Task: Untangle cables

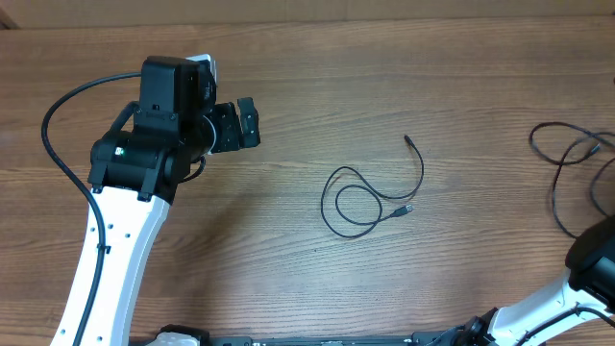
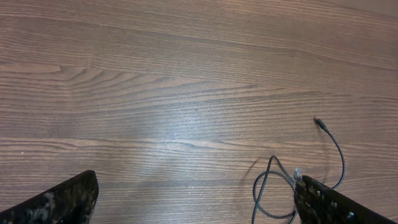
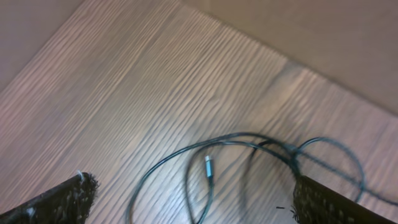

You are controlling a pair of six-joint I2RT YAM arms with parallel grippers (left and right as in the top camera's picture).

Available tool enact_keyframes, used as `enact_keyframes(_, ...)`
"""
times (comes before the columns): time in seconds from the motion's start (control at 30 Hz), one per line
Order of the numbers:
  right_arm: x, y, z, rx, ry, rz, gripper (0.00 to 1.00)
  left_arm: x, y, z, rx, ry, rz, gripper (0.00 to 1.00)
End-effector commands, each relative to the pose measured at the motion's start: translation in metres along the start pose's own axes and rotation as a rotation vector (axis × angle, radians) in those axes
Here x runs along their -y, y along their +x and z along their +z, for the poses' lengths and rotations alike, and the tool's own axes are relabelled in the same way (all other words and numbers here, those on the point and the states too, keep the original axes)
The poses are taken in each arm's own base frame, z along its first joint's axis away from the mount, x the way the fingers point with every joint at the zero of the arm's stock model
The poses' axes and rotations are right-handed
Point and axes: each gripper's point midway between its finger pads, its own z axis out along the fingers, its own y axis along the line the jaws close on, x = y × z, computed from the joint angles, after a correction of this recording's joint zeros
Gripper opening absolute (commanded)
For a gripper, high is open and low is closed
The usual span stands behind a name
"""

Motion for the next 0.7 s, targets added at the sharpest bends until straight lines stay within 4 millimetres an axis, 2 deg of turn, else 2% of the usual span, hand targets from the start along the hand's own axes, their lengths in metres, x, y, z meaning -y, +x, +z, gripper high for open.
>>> enact_keyframes(0.0,-0.03,0.014,-0.007,-0.072,-0.181,-0.036,1.0,0.0,-0.007,-0.003,0.02,-0.003,-0.011,1.0)
enact_keyframes(0.1,-0.059,0.036,-0.023,-0.166,-0.372,-0.098,1.0,0.0,-0.007,-0.003,0.02,-0.003,-0.011,1.0)
enact_keyframes(0.23,-0.091,0.063,-0.064,-0.259,-0.601,-0.204,1.0,0.0,-0.007,-0.003,0.02,-0.003,-0.011,1.0)
enact_keyframes(0.43,-0.098,0.088,-0.133,-0.295,-0.599,-0.261,1.0,0.0,-0.007,-0.003,0.02,-0.003,-0.011,1.0)
enact_keyframes(0.5,-0.093,0.102,-0.156,-0.313,-0.529,-0.277,1.0,0.0,-0.007,-0.003,0.02,-0.003,-0.011,1.0)
enact_keyframes(0.6,-0.104,0.132,-0.187,-0.376,-0.556,-0.354,1.0,0.0,-0.007,-0.003,0.02,-0.003,-0.011,1.0)
enact_keyframes(0.67,-0.112,0.15,-0.199,-0.41,-0.577,-0.426,1.0,0.0,-0.007,-0.003,0.02,-0.003,-0.011,1.0)
